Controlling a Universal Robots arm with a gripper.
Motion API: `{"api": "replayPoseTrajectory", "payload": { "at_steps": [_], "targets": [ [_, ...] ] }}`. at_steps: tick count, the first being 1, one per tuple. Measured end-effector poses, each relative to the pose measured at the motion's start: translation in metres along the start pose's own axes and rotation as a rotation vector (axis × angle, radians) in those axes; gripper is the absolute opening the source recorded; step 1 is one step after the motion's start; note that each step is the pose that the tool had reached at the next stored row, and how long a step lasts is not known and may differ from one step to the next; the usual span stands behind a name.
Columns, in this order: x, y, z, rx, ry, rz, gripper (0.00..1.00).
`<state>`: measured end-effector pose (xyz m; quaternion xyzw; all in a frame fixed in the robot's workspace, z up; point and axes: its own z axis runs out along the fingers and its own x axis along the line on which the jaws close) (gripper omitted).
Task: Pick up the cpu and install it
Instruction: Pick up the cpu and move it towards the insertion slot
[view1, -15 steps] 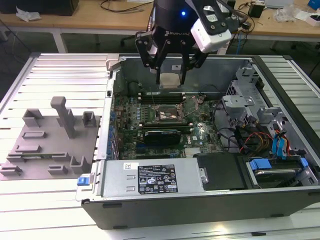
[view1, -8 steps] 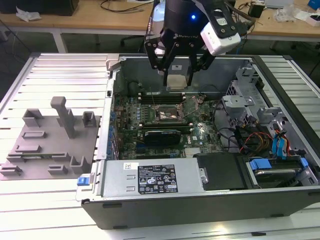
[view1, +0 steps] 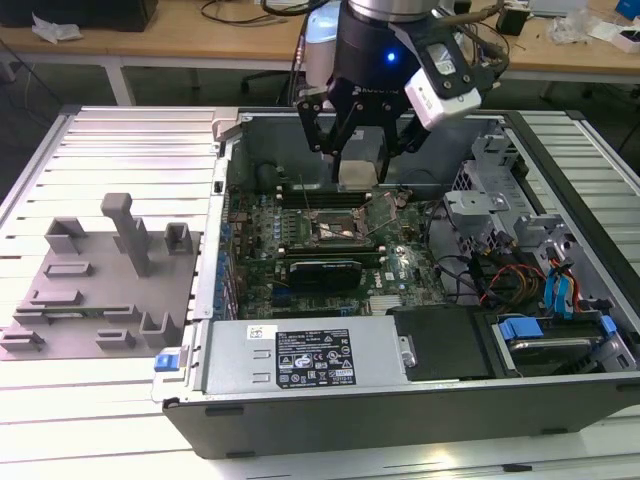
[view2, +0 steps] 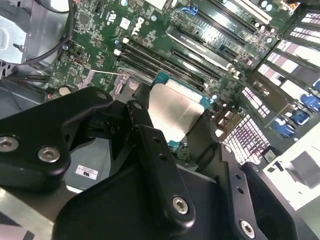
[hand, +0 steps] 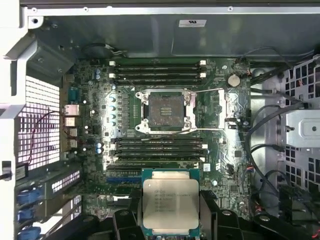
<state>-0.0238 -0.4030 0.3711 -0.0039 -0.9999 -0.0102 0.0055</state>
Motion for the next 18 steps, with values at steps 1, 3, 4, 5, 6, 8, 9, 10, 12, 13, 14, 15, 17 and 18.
{"api": "replayPoseTrajectory", "payload": {
  "at_steps": [1, 3, 4, 5, 6, 8, 9, 10, 12, 13, 14, 15, 17, 18],
  "targets": [
    [0.0000, 0.0013, 0.0027, -0.0001, 0.0000, 0.000, 0.54],
    [-0.0001, 0.0037, 0.0062, 0.0001, 0.0000, 0.000, 0.54],
    [-0.0001, 0.0052, 0.0081, 0.0000, 0.0000, 0.000, 0.54],
    [-0.0001, 0.0070, 0.0102, -0.0001, 0.0000, 0.000, 0.54],
    [-0.0001, 0.0087, 0.0120, 0.0001, 0.0001, 0.000, 0.54],
    [-0.0001, 0.0131, 0.0167, -0.0001, 0.0000, 0.000, 0.54],
    [-0.0001, 0.0152, 0.0189, -0.0001, 0.0000, 0.000, 0.54],
    [-0.0001, 0.0171, 0.0207, 0.0000, 0.0000, 0.000, 0.54],
    [-0.0001, 0.0217, 0.0277, -0.0001, 0.0000, 0.000, 0.54],
    [-0.0002, 0.0231, 0.0301, 0.0000, 0.0001, 0.000, 0.54],
    [-0.0002, 0.0242, 0.0318, 0.0000, 0.0001, 0.000, 0.54],
    [-0.0002, 0.0261, 0.0349, -0.0004, 0.0000, 0.000, 0.54],
    [-0.0002, 0.0291, 0.0385, -0.0006, 0.0000, 0.000, 0.54],
    [-0.0002, 0.0337, 0.0422, -0.0010, 0.0000, 0.000, 0.54]
  ]
}}
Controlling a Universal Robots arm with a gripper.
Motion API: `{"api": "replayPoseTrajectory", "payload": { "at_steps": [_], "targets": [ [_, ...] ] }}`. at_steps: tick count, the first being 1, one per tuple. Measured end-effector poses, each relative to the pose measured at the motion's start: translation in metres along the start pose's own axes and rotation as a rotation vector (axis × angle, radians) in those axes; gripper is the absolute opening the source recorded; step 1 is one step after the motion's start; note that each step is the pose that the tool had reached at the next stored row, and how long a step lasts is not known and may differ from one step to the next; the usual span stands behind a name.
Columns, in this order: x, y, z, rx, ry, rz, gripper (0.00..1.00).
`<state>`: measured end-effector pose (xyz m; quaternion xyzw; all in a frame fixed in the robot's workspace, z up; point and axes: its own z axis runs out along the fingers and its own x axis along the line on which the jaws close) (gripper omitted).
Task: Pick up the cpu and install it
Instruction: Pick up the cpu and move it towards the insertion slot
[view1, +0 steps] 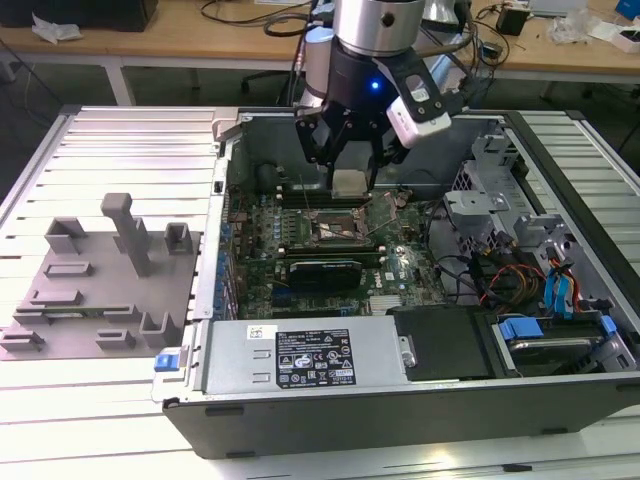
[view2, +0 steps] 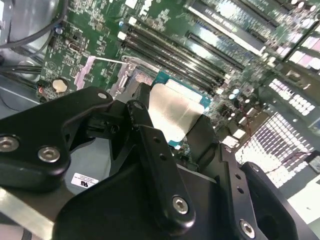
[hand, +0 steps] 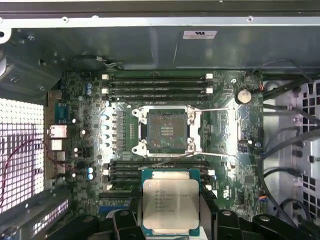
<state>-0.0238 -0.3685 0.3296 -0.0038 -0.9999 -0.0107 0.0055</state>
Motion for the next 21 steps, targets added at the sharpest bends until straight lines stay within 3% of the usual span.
{"api": "replayPoseTrajectory", "payload": {
  "at_steps": [4, 6, 18, 21],
  "targets": [
    [0.0000, 0.0143, 0.0085, -0.0003, 0.0000, 0.000, 0.54],
    [0.0001, 0.0183, 0.0122, -0.0003, 0.0001, 0.000, 0.54],
    [-0.0002, 0.0300, 0.0387, -0.0003, 0.0002, 0.000, 0.54],
    [-0.0001, 0.0300, 0.0396, -0.0001, 0.0003, 0.000, 0.54]
  ]
}}
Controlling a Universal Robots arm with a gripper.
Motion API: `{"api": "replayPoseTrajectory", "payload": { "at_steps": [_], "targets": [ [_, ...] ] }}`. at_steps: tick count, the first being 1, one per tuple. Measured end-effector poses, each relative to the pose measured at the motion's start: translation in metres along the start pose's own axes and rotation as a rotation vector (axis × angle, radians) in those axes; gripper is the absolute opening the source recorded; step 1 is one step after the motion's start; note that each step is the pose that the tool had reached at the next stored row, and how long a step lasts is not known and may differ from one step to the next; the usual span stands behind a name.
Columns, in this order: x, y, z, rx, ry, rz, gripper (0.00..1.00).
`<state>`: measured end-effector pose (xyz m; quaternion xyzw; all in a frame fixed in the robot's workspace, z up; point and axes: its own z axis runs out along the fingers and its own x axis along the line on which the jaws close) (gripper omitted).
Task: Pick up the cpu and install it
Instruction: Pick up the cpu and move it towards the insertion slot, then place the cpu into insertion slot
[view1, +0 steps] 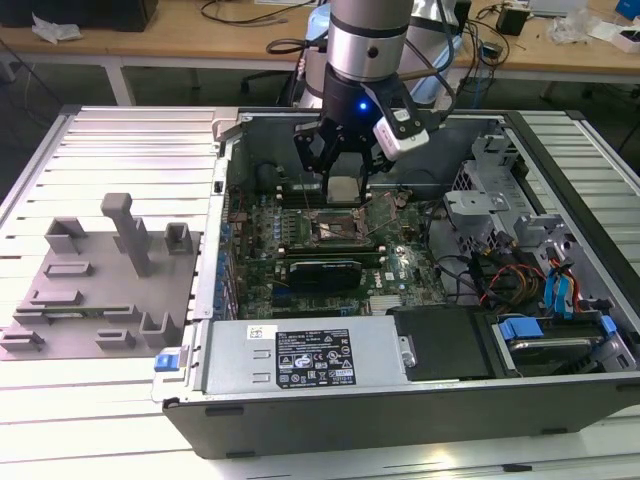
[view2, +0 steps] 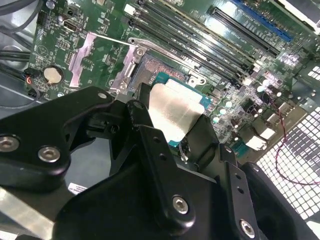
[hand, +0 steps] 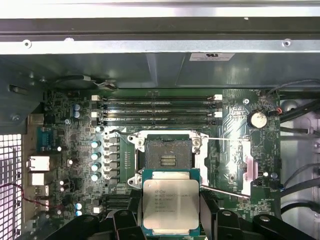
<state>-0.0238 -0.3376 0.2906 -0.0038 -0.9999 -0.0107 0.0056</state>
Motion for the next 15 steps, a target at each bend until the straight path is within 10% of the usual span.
{"api": "replayPoseTrajectory", "payload": {
  "at_steps": [15],
  "targets": [
    [0.0000, 0.0000, 0.0014, -0.0006, -0.0007, 0.023, 0.54]
  ]
}}
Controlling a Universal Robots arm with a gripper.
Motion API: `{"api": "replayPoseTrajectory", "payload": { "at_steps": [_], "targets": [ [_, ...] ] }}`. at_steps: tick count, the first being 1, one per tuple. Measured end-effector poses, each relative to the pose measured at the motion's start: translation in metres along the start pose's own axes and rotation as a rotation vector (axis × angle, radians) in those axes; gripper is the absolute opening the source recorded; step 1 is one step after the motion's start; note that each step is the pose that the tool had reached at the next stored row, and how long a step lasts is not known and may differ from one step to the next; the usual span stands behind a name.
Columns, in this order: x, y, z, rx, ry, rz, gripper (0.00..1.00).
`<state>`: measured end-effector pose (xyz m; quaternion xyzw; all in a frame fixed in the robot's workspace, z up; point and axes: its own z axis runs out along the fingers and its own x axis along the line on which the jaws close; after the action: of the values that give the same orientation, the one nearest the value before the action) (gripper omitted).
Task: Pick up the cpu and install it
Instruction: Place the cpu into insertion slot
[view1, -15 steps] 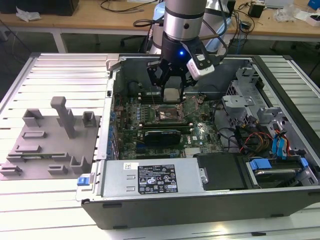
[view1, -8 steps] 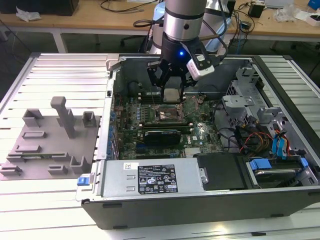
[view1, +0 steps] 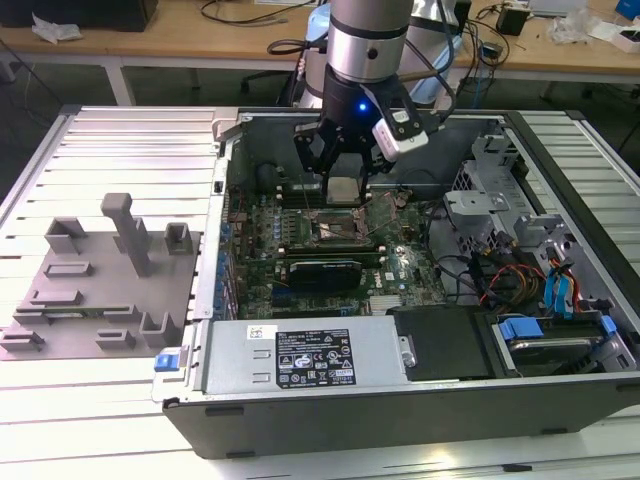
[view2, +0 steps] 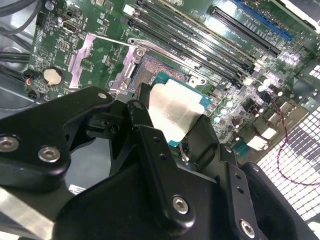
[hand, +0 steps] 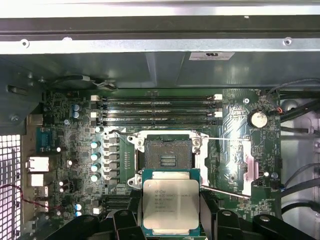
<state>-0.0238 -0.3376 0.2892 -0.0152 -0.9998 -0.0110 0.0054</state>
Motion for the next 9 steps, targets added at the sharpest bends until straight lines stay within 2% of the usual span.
{"api": "replayPoseTrajectory", "payload": {
  "at_steps": [3, 9],
  "targets": [
    [0.0000, 0.0000, 0.0001, -0.0005, -0.0011, 0.049, 0.54],
    [0.0000, 0.0000, 0.0004, -0.0024, -0.0047, 0.219, 0.54]
  ]
}}
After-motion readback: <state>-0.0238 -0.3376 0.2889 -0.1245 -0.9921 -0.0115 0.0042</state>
